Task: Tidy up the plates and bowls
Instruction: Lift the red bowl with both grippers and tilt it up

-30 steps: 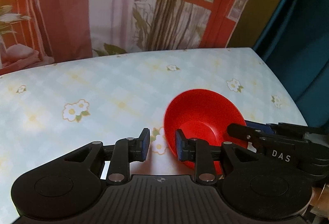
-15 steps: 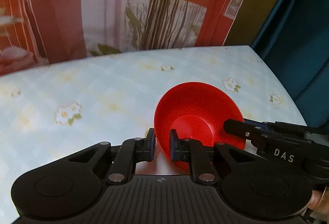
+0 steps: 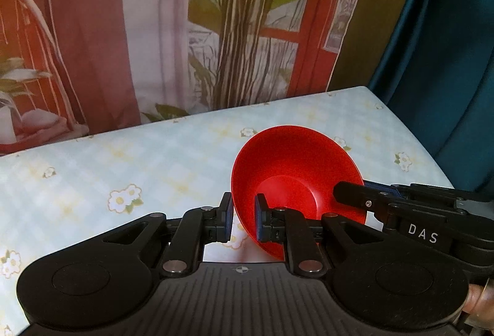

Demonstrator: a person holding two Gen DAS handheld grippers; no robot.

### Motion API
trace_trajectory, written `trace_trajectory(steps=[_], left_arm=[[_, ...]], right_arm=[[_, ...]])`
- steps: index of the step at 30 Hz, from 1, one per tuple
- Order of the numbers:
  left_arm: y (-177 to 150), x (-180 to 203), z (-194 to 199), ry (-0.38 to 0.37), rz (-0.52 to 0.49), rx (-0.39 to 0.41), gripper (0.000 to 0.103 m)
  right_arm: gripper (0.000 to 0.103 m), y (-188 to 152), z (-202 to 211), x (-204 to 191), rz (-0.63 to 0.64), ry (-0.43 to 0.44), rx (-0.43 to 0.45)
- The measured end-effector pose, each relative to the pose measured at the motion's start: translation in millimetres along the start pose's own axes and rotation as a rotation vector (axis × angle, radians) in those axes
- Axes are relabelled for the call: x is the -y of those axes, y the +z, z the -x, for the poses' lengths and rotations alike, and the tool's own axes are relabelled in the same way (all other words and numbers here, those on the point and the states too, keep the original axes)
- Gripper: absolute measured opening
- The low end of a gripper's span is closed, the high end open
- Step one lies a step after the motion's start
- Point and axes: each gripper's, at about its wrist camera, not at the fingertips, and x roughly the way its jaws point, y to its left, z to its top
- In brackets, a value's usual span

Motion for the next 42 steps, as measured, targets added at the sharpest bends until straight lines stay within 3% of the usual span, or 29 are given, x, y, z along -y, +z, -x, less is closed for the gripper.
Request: trace_trajectory(steps=[24,42], left_arm=[[-30.3,-20.1,67.6,-0.023,0.039,0.059,0.016],[-68.3,-48.6,93.7,-0.036,0.093,0.050,0.016]], right_arm=[[0.009,-1.5,44.7,-57.2,0.047,0.007,-0.003],[0.009,-26.5,46.8,-100.3,0.107,0.019,-0.054]])
